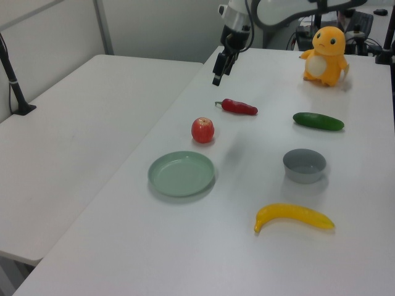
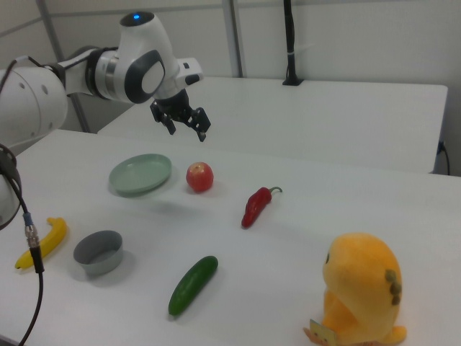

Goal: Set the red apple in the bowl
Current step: 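Move the open gripper over the red apple and lower it, then close the gripper around the red apple, then lift the apple and carry it toward the grey bowl, then lower the apple into the grey bowl and open the gripper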

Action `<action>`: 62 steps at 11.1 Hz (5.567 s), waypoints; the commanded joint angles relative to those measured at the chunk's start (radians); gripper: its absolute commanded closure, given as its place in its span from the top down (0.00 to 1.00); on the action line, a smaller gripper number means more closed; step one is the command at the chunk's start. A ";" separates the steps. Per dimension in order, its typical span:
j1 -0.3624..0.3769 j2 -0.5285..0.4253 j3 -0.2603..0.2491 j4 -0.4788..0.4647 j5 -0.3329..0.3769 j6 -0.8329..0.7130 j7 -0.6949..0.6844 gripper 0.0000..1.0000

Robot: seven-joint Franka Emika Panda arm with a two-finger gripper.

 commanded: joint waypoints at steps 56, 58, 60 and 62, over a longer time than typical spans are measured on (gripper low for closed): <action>0.059 -0.480 0.239 -0.923 -0.133 0.021 0.152 0.32; 0.059 -0.469 0.240 -0.931 -0.136 0.084 0.168 0.32; 0.059 -0.468 0.240 -0.936 -0.143 0.106 0.168 0.32; 0.053 -0.465 0.240 -0.933 -0.145 0.105 0.168 0.42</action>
